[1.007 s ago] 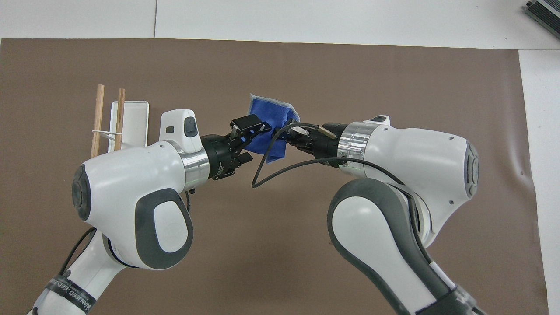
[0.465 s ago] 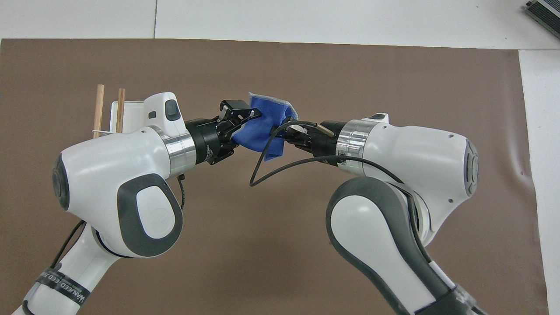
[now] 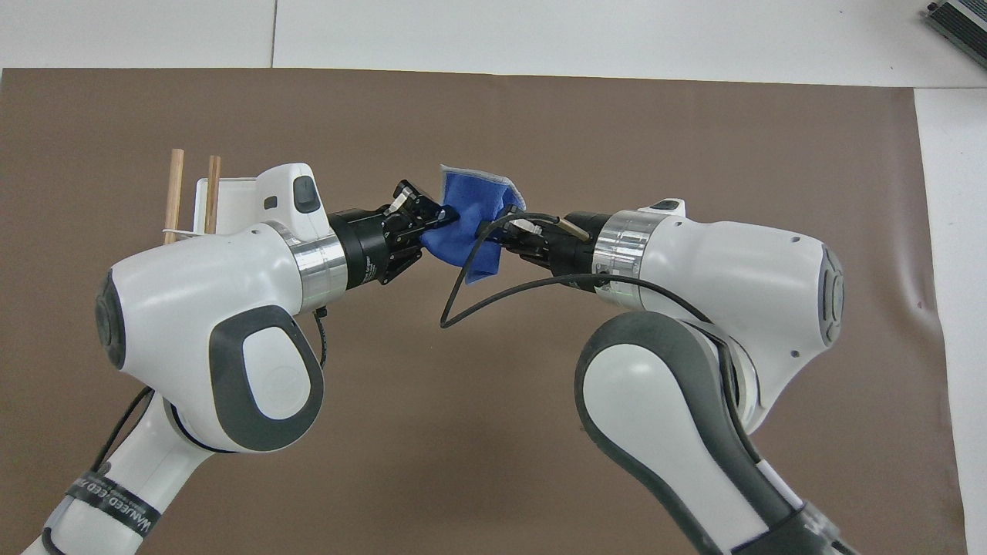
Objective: Right arm passes towel to left arm to hang
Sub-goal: 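Grasp the towel with the left gripper beside the right gripper, then carry the towel with the left gripper while the right gripper withdraws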
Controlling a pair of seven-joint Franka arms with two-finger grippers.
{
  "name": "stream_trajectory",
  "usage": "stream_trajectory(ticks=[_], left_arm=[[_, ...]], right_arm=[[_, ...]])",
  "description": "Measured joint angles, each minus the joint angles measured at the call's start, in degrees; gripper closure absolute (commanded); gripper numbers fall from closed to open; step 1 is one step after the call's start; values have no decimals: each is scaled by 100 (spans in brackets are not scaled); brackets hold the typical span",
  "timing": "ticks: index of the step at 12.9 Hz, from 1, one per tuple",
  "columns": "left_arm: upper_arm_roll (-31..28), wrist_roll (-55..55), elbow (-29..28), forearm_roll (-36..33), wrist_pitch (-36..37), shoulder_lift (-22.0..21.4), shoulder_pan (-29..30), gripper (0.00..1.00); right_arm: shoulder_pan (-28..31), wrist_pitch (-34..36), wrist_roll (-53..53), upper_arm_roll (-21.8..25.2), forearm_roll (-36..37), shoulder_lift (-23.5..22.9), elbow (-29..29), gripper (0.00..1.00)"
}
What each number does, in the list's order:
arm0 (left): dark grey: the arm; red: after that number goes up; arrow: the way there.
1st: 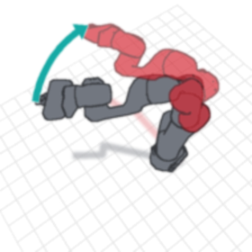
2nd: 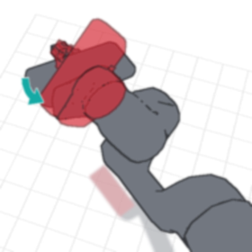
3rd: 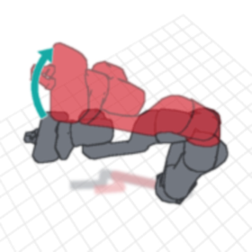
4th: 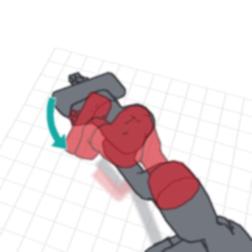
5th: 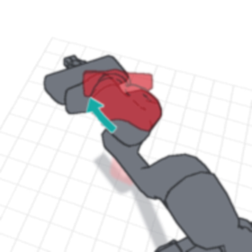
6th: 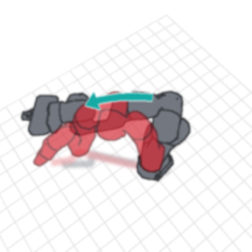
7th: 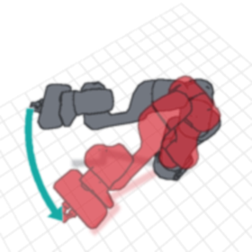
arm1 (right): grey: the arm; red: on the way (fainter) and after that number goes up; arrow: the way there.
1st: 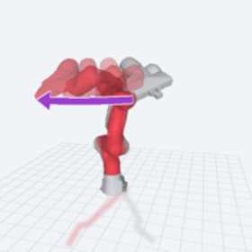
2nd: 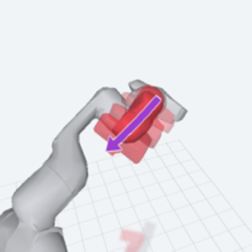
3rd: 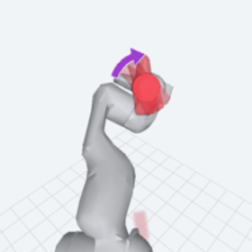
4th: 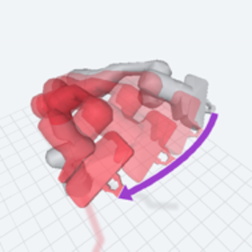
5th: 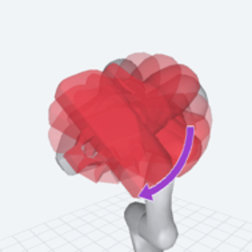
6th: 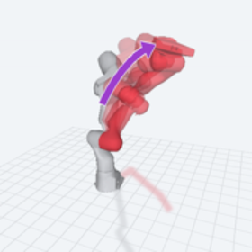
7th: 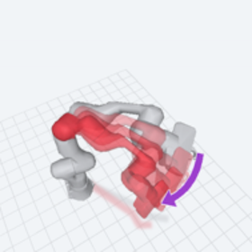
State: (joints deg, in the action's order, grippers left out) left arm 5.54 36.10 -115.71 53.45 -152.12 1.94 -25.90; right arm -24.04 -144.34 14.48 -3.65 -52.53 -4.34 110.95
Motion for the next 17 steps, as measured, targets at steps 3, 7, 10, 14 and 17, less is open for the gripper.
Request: stream_trajectory(ticks=[3, 7, 10, 14, 17], left_arm=[[-7, -29, 1, 0, 0, 2, 0, 100], [-55, -221, 1, 0, -1, 13, 43, 100], [-64, -255, -1, 0, -1, 25, 256, 100], [-78, -276, -3, -1, -1, 43, 641, 100], [-86, -336, -32, -1, -1, 55, 1068, 100]], right_arm=[[3, -2, 0, 6, 0, 0, 0, 100], [9, -3, 0, 17, 0, -2, 0, 29], [34, -3, 0, 44, 82, -9, 1, 12], [166, 11, 0, 105, 361, 80, 89, 4], [515, 501, 1, 111, 1199, 449, 343, 2]])
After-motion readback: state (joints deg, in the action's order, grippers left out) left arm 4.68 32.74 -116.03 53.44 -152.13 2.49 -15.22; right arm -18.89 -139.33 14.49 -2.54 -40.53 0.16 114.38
